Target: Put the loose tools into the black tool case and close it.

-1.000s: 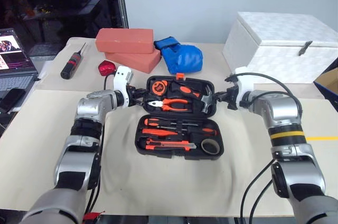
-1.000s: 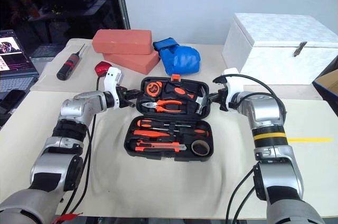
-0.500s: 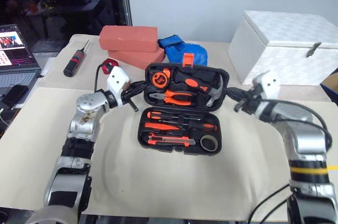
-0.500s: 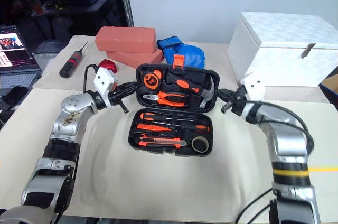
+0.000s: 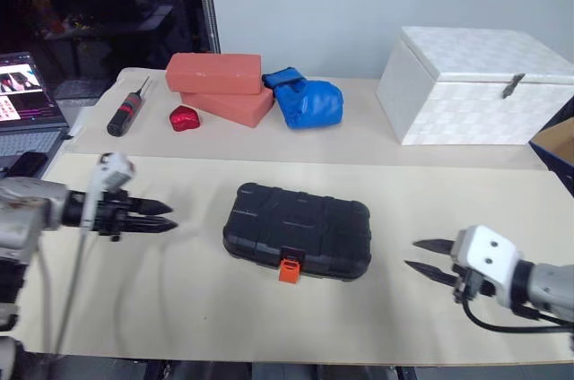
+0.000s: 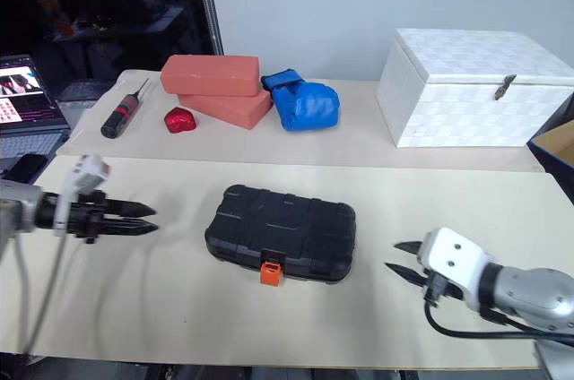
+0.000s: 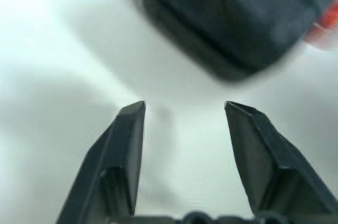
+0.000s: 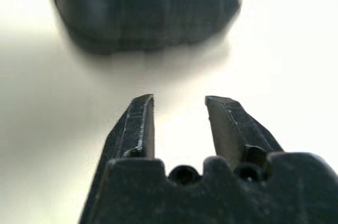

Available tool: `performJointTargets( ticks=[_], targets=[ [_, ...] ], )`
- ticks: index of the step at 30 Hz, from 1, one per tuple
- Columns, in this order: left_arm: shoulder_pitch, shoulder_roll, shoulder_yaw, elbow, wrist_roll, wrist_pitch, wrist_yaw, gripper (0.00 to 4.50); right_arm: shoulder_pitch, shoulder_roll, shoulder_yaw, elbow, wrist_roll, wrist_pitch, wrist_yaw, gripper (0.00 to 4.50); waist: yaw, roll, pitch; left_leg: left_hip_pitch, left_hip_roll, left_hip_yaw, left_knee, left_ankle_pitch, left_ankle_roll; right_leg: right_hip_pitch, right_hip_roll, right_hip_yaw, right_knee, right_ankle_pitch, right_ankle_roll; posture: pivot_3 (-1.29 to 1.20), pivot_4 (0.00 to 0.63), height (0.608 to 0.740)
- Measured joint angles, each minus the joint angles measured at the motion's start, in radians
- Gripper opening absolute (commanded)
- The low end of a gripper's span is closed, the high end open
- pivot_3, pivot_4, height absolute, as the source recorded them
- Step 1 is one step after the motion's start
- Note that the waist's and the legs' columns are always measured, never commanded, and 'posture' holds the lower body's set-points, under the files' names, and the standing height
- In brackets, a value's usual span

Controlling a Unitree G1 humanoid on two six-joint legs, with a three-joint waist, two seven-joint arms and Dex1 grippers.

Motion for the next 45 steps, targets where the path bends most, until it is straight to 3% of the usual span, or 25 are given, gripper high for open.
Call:
performJointTargets(
  ticks=[1, 4, 5, 8, 13, 18, 23, 28, 32, 37, 40, 45],
  targets=[
    [0.003, 0.013, -0.005, -0.007, -0.015, -0.003, -0.027, 2.46, 0.028, -0.003, -0.024, -0.008, 0.005, -0.001, 0.017, 1.20, 0.004, 0.000, 0.000, 0.000, 0.000, 0.001, 0.000, 0.000, -0.001, 0.000, 0.000, 0.000, 0.000, 0.000, 0.000, 0.00, 0.150, 0.740],
    [0.002, -0.016, -0.019, -0.057, -0.062, 0.011, -0.058, 1.74, 0.070, 0.019, -0.050, -0.072, 0.126, 0.079, 0.049, 0.30, 0.019, 0.000, 0.000, -0.001, 0.002, 0.002, 0.000, 0.000, -0.002, 0.000, 0.000, 0.000, 0.000, 0.000, -0.001, 0.00, 0.150, 0.740],
    [0.001, -0.036, -0.020, -0.080, -0.072, 0.024, -0.059, 1.32, 0.072, 0.024, -0.044, -0.103, 0.167, 0.104, 0.051, 0.01, 0.021, 0.000, 0.000, -0.001, 0.003, 0.003, 0.001, 0.000, -0.002, 0.000, 0.000, 0.000, 0.000, 0.000, -0.001, 0.00, 0.150, 0.740],
    [0.001, -0.093, -0.025, -0.190, -0.116, 0.055, -0.051, 0.07, 0.054, 0.033, 0.055, -0.231, 0.292, 0.202, 0.026, 0.00, 0.024, -0.003, 0.000, -0.001, 0.005, 0.003, 0.000, 0.001, -0.001, 0.000, 0.002, -0.001, 0.000, 0.000, -0.001, 0.00, 0.150, 0.740],
    [-0.017, -0.136, -0.028, -0.315, -0.145, 0.070, -0.031, 0.03, -0.110, 0.023, 0.357, -0.259, 0.243, 0.340, -0.098, 0.00, 0.015, -0.004, 0.000, -0.002, 0.004, 0.004, 0.001, 0.001, -0.001, -0.002, 0.002, 0.000, 0.000, 0.001, -0.001, 0.00, 0.150, 0.740],
    [-0.033, -0.174, -0.040, -0.398, -0.159, 0.082, -0.009, 0.03, -0.358, 0.148, 0.588, -0.109, 0.128, 0.421, -0.254, 0.00, 0.016, -0.005, 0.000, -0.004, 0.004, 0.002, 0.001, 0.001, 0.000, -0.003, 0.003, 0.000, -0.001, 0.000, -0.001, 0.00, 0.150, 0.740],
    [-0.032, -0.235, -0.040, -0.429, -0.181, 0.092, 0.061, 0.03, -0.584, 0.300, 0.632, 0.144, 0.009, 0.436, -0.429, 0.00, 0.009, -0.004, 0.001, -0.007, 0.004, 0.002, 0.006, 0.001, 0.000, -0.004, 0.004, 0.001, 0.001, 0.004, 0.000, 0.00, 0.150, 0.740],
    [-0.034, -0.321, -0.029, -0.424, -0.170, 0.086, 0.186, 0.03, -0.757, 0.395, 0.641, 0.417, -0.067, 0.332, -0.477, 0.00, 0.001, -0.004, 0.001, -0.006, 0.004, 0.001, 0.008, 0.002, 0.001, -0.002, 0.005, 0.000, 0.001, 0.006, 0.001, 0.00, 0.150, 0.740],
    [-0.066, -0.394, -0.054, -0.380, -0.105, 0.039, 0.276, 0.00, -0.767, 0.388, 0.610, 0.444, -0.028, 0.314, -0.419, 1.20, 0.005, -0.004, 0.001, -0.009, 0.004, 0.001, 0.007, 0.003, 0.002, -0.003, 0.005, 0.000, 0.001, 0.010, 0.008, 0.00, 0.150, 0.740],
    [-0.118, -0.437, -0.096, -0.307, -0.019, -0.029, 0.335, 0.00, -0.635, 0.344, 0.534, 0.243, 0.076, 0.404, -0.362, 2.85, 0.016, -0.004, 0.001, -0.010, 0.004, 0.001, 0.004, 0.001, 0.003, -0.004, 0.005, 0.001, -0.001, 0.008, 0.008, 0.00, 0.150, 0.740],
    [-0.149, -0.449, -0.152, -0.244, 0.046, -0.076, 0.337, 0.00, -0.584, 0.381, 0.535, 0.141, 0.115, 0.486, -0.395, 2.49, 0.015, -0.004, 0.001, -0.009, 0.004, 0.000, 0.003, 0.001, 0.003, -0.004, 0.006, 0.000, 0.000, 0.007, 0.008, 0.00, 0.150, 0.740],
    [-0.196, -0.463, -0.210, -0.130, 0.134, -0.130, 0.332, 0.00, -0.571, 0.462, 0.589, 0.142, 0.099, 0.542, -0.483, 0.67, 0.016, -0.004, 0.001, -0.008, 0.004, 0.000, 0.005, 0.003, 0.002, -0.003, 0.006, 0.000, 0.000, 0.007, 0.004, 0.00, 0.150, 0.740]
  ],
)
